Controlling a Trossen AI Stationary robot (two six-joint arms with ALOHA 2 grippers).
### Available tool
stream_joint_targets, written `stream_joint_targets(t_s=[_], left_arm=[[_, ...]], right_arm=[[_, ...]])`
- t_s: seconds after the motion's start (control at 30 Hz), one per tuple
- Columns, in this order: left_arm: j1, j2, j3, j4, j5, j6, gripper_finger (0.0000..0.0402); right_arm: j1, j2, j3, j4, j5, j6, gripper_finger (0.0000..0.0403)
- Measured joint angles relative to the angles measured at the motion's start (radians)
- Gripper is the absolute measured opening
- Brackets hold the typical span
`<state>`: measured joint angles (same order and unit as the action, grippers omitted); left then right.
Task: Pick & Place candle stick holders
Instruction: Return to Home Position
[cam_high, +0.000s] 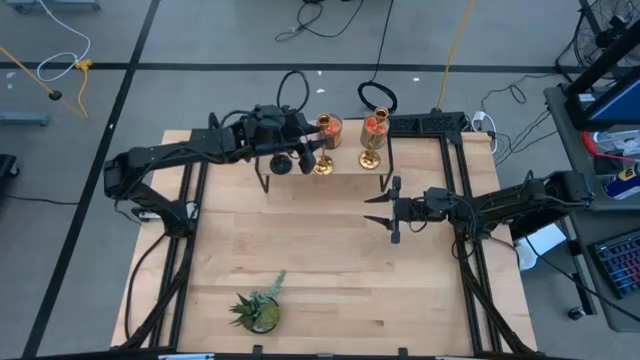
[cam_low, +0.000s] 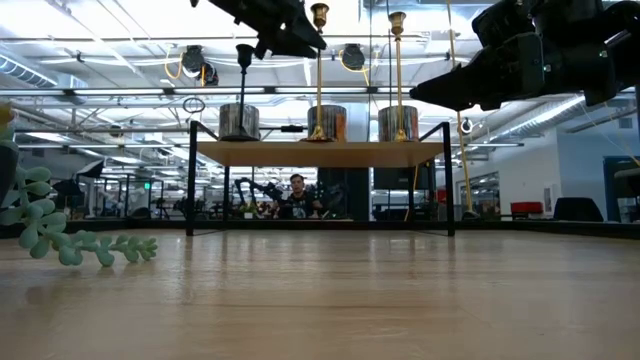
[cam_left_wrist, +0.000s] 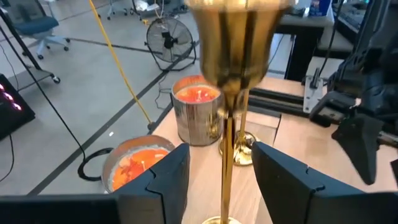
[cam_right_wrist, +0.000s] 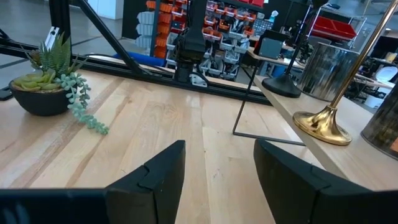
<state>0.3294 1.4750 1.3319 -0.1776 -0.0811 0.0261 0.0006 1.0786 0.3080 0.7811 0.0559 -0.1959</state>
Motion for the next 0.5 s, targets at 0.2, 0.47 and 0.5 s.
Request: stream_joint_targets(t_s=[0.2, 0.47, 0.5], left_arm=[[0.000, -0.054, 0.000, -0.034, -0.033, 0.005, 0.0182], [-0.011, -0.181, 0.000, -0.150, -0.024, 0.076, 0.0182], [-0.012, -0.202, -0.001, -0.178, -0.024, 0.082, 0.0182]], right_arm=[[0.000, 0.000, 0.000, 0.000, 0.000, 0.000, 0.0187], [0.000, 0.000, 0.000, 0.000, -0.001, 0.000, 0.0187], [0.000, 0.000, 0.000, 0.000, -0.001, 0.000, 0.0187]])
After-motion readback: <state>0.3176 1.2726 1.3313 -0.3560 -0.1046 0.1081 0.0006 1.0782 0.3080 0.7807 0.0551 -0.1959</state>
